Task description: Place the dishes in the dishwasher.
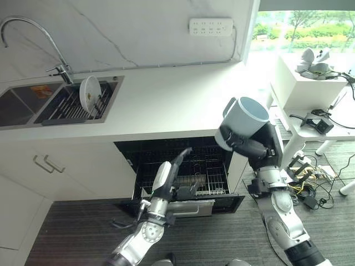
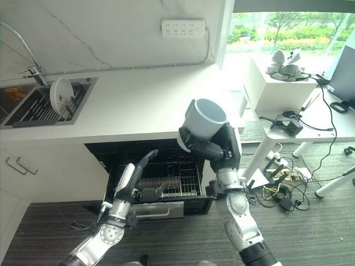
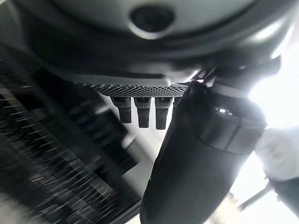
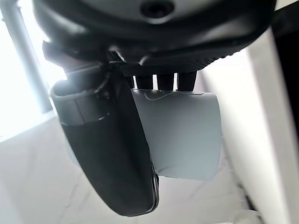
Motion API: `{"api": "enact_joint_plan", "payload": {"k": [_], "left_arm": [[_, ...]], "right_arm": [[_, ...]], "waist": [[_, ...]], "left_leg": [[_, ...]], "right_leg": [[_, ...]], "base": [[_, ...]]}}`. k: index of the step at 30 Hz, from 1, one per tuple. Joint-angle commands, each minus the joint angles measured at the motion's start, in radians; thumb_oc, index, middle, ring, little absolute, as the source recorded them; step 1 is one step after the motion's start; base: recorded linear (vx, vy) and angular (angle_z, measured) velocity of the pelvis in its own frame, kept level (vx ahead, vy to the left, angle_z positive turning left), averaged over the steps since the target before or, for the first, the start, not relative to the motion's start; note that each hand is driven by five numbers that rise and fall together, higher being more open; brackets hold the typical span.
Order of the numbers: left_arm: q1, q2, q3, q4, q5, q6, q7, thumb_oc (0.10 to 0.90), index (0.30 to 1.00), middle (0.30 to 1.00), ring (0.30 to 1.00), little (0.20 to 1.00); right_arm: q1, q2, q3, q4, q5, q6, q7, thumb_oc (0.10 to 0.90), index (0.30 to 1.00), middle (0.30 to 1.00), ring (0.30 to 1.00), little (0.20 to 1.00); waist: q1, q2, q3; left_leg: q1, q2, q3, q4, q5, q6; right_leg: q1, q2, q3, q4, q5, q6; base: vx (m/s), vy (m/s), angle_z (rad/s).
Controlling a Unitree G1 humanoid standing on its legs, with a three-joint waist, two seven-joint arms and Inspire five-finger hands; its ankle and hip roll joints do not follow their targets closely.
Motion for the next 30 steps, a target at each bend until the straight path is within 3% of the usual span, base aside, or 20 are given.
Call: {"api": "enact_joint_plan", "payload": {"k": [1,5,11,19,26,30], "left_arm": [[-0.05,0.064,0.1,-0.047,0.054,-0.09,-0.047,0.8,0.9,0.9,0.9,0.9],[-0.04,0.142,0.131,0.017,0.124,-0.117,-0.067,0.8,0.9,0.9,0.9,0.9],[-0.034,0.183,0.183,0.022,0.19,-0.116,-0.028,0.8,0.9,0.9,0.9,0.9],[-0.032,0.192,0.243,0.051,0.351,-0.073,0.189,0.8,0.9,0.9,0.9,0.9],[-0.06,0.212,0.225,0.076,0.419,-0.102,0.128,0.8,0.9,0.9,0.9,0.9],[-0.062,0.257,0.202,0.043,0.433,-0.108,0.075,0.8,0.9,0.9,0.9,0.9]], "right_arm": [[-0.083,-0.012,-0.082,-0.06,0.057,-0.021,0.149,0.4,0.3,0.3,0.3,0.3],[-0.095,-0.057,-0.088,0.016,0.011,0.013,0.244,0.4,0.3,0.3,0.3,0.3],[-0.137,-0.105,-0.087,0.059,-0.036,0.047,0.284,0.4,0.3,0.3,0.3,0.3],[-0.188,-0.131,-0.054,0.137,-0.098,0.091,0.306,0.4,0.3,0.3,0.3,0.3],[-0.24,-0.132,0.009,0.227,-0.235,0.133,0.316,0.4,0.3,0.3,0.3,0.3],[-0.267,-0.168,0.029,0.31,-0.245,0.141,0.327,0.4,0.3,0.3,0.3,0.3]], "waist": [[-0.002,-0.022,-0.05],[0.005,-0.013,-0.048],[0.031,-0.012,-0.034],[0.074,-0.017,-0.026],[0.095,-0.016,-0.015],[0.108,-0.013,-0.004]], "left_leg": [[0.035,0.029,0.028,0.082,-0.191,0.025],[0.022,0.026,0.021,0.082,-0.183,0.021],[-0.002,0.022,0.006,0.082,-0.174,0.018],[-0.021,0.014,-0.032,0.082,-0.166,0.01],[-0.032,0.008,-0.055,0.082,-0.159,0.007],[-0.035,0.007,-0.064,0.082,-0.156,0.006]], "right_leg": [[0.038,0.005,0.05,-0.12,0.038,0.084],[0.031,-0.003,0.038,-0.12,0.04,0.09],[0.024,-0.013,0.013,-0.12,0.039,0.091],[0.03,-0.02,-0.011,-0.12,0.034,0.09],[0.032,-0.022,-0.018,-0.12,0.033,0.091],[0.032,-0.028,-0.023,-0.12,0.038,0.095]], "base": [[0.03,0.046,-0.06],[0.04,0.051,0.01],[0.0,0.013,0.11],[0.02,-0.004,0.13],[0.02,-0.009,0.05],[0.03,-0.002,0.11]]}}
